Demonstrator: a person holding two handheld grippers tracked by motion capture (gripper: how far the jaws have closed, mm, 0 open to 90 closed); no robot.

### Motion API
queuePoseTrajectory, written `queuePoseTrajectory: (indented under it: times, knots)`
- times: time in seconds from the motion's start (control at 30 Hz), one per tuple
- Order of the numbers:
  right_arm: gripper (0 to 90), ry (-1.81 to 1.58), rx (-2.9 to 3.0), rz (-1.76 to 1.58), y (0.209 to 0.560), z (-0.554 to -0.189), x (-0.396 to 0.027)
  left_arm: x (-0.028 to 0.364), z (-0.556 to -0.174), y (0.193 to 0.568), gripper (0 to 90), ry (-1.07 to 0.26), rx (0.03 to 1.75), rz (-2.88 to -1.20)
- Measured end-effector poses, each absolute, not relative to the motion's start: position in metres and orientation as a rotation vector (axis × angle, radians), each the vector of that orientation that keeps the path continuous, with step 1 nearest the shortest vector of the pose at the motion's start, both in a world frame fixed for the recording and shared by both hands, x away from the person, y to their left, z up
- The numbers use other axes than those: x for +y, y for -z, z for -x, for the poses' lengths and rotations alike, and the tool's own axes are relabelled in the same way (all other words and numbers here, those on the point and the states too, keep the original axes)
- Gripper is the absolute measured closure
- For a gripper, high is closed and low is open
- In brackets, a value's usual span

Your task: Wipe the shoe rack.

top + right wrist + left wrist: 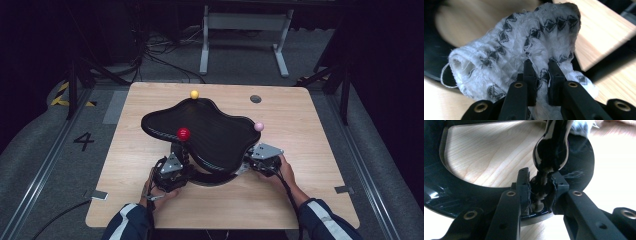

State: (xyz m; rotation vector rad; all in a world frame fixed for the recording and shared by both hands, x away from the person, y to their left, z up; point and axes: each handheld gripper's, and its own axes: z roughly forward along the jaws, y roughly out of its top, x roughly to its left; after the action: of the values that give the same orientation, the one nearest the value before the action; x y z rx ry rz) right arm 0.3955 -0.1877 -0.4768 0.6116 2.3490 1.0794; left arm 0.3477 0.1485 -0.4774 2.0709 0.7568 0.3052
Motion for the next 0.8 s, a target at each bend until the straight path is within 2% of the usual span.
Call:
queuePoseTrajectory:
  times: [0.6,0.8]
  knots:
    - [80.1,-1.153,2.422,-0.449,0.477,-0.359,-0.146,0.145,-0.346,0.478,74.0,-0.319,0.789,-2.063]
    - [80.1,-1.121,2.398,-0.419,0.477,-0.36,-0.149,0.145,-0.347,0.477,74.0,-0.309,0.784,-2.069]
